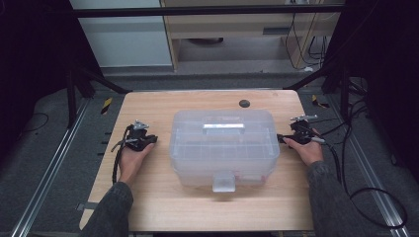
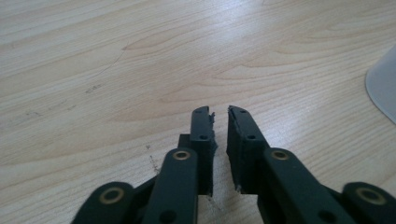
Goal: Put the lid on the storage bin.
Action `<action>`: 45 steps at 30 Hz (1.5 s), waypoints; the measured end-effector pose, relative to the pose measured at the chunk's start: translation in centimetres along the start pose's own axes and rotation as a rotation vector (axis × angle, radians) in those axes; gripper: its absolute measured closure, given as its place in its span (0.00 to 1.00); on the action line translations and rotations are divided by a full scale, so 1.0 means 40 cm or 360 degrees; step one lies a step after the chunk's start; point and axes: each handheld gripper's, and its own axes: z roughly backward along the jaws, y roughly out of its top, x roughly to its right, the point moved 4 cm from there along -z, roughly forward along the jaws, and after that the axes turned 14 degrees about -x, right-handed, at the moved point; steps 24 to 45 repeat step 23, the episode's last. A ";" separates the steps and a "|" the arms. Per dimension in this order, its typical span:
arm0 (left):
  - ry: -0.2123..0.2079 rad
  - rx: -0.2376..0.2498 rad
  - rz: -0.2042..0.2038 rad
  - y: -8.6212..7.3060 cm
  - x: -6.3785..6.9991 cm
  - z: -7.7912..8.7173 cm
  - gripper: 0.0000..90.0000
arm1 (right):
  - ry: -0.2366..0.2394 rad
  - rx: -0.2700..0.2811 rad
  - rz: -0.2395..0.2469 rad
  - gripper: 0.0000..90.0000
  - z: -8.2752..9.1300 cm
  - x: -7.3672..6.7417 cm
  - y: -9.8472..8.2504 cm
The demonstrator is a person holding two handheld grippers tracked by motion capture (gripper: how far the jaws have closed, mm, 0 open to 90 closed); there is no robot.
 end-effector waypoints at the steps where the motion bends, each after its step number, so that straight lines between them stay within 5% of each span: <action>1: 0.0008 0.0001 0.0004 0.000 0.000 -0.002 0.86 | -0.0004 0.0017 -0.0008 0.12 -0.002 -0.001 -0.001; 5: 0.0044 0.0002 0.0035 0.001 -0.006 -0.012 0.73 | -0.0020 0.0086 -0.0024 0.09 -0.008 -0.004 -0.007; 8: 0.0074 0.0057 0.0105 0.007 -0.016 -0.012 0.54 | -0.0052 0.0089 -0.0066 0.07 -0.011 -0.009 -0.005; 11: 0.0124 0.0062 0.0168 0.000 -0.035 -0.031 0.38 | -0.0109 0.0076 -0.0170 0.04 -0.013 -0.022 -0.005; 16: 0.0155 0.0040 0.0172 0.000 -0.035 -0.033 0.32 | -0.0139 0.0068 -0.0225 0.01 -0.012 -0.027 -0.008; 23: 0.0201 0.0000 0.0275 -0.004 -0.041 -0.035 0.13 | -0.0212 0.0063 -0.0350 0.00 -0.008 -0.062 -0.016; 45: 0.0201 0.0000 0.0275 -0.004 -0.041 -0.035 0.13 | -0.0212 0.0063 -0.0350 0.00 -0.008 -0.062 -0.016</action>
